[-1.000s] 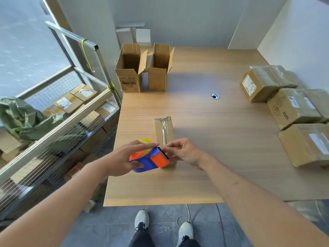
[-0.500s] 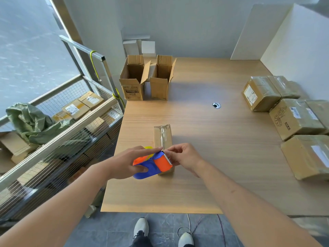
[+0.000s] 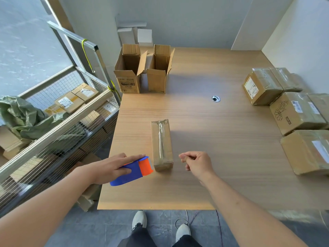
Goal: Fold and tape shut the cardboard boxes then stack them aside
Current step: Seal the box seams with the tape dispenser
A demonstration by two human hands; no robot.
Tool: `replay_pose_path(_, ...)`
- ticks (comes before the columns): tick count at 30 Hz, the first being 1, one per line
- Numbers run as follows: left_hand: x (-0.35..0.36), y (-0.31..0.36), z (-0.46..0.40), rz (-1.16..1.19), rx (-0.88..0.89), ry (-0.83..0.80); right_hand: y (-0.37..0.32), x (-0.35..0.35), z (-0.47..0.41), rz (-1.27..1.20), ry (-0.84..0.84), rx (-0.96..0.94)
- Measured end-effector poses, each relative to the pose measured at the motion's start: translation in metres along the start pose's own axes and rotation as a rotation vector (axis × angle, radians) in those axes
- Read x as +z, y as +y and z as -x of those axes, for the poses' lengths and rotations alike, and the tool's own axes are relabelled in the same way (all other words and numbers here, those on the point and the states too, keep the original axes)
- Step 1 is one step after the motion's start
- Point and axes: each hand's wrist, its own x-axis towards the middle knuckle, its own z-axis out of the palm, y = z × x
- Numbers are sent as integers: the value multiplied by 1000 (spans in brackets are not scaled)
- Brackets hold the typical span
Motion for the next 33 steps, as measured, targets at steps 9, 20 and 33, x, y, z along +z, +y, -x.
replay_pose_path(9, 4, -25, -27, -19, -85, -49, 34, 29, -13, 25, 74, 63)
replay_pose_path(20, 12, -26, -61, -85, -26, -46, 65, 49, -34, 89, -11, 63)
replay_pose_path(33, 21, -40, -58, 28, 5, -68, 49, 84, -34, 972, -154, -694)
